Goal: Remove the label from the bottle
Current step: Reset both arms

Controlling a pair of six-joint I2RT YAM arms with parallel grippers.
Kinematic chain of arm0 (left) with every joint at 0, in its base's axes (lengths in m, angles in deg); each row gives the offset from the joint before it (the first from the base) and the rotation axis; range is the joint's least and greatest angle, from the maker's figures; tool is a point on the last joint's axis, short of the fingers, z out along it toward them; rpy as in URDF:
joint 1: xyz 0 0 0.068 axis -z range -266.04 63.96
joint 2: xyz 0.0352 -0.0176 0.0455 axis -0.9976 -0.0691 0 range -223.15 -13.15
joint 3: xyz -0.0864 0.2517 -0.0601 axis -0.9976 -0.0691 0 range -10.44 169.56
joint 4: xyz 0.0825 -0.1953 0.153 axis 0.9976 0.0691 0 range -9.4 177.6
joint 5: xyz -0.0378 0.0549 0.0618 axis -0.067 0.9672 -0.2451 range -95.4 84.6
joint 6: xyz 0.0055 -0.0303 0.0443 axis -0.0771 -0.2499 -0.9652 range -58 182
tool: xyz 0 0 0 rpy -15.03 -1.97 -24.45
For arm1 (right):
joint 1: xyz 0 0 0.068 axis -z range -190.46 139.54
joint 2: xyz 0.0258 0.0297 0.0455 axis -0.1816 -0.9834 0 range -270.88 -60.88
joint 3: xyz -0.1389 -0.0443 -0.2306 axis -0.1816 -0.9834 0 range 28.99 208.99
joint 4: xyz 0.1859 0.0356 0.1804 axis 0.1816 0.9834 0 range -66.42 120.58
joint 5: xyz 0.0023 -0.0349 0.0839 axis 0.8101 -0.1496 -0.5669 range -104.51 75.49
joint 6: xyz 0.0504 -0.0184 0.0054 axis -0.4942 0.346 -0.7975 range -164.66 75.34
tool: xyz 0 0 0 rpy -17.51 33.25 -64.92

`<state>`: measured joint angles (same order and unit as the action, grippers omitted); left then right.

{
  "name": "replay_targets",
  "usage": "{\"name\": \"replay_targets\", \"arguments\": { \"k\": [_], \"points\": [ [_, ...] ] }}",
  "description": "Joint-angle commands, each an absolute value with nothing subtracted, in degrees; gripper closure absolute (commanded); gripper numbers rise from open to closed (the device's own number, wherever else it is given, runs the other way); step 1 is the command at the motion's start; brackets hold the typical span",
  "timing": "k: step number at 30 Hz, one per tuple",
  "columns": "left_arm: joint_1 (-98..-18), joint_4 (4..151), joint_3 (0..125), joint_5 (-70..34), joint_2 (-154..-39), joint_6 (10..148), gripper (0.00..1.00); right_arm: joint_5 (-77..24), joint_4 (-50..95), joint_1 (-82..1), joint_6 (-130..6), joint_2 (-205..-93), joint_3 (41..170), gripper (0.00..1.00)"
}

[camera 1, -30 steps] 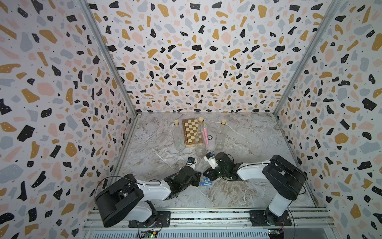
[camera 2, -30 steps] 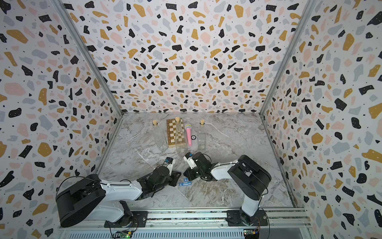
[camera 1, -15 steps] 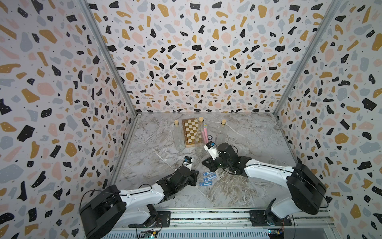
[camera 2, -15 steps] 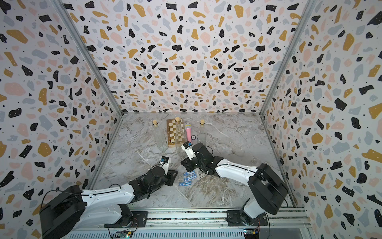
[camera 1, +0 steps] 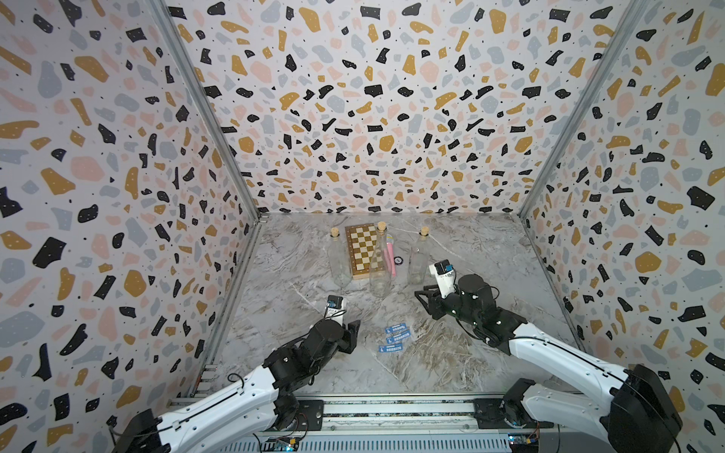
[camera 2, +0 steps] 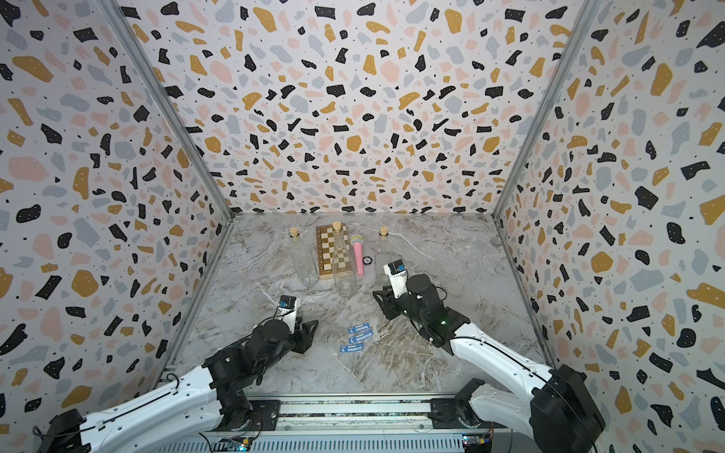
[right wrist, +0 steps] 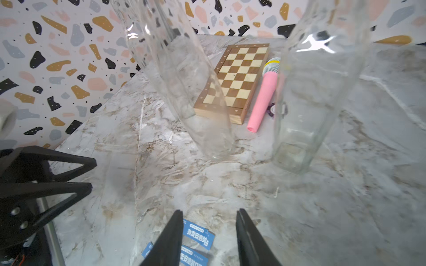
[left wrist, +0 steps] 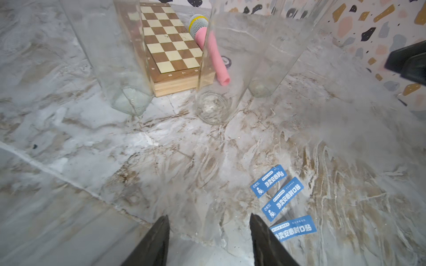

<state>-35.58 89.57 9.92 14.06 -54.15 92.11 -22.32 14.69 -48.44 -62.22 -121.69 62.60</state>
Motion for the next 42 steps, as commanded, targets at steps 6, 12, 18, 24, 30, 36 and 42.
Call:
{"name": "replay_targets", "arguments": {
  "k": [6,12,18,24,30,36,42],
  "points": [
    [-35.9,96.5,14.3,18.8,-56.3,88.4,0.40,-18.0,15.4,-43.8,-58.9,-113.3,58.7,0.58],
    [-35.9,95.8,15.3,20.7,-57.9,88.5,0.38,-13.8,13.1,-41.7,-58.6,-110.6,55.4,0.50],
    [-35.9,95.7,17.2,23.6,-60.3,87.8,0.28,-3.2,0.3,-41.4,-51.8,-110.9,49.1,0.36],
    [-35.9,88.1,18.2,25.9,-63.1,81.5,0.12,1.5,-22.9,-37.9,-42.5,-117.2,41.0,0.29],
    [-36.7,84.2,19.2,36.9,-66.1,74.0,0.11,1.0,-23.1,-28.7,-42.3,-126.3,45.0,0.29],
    [-47.3,83.8,21.2,35.2,-65.4,64.4,0.09,-1.5,-32.8,-24.4,-39.8,-129.7,41.7,0.29],
    [-62.1,78.0,19.2,25.0,-70.8,56.0,0.08,-5.3,-38.9,-20.5,-40.3,-135.5,41.0,0.31]
  ]
}}
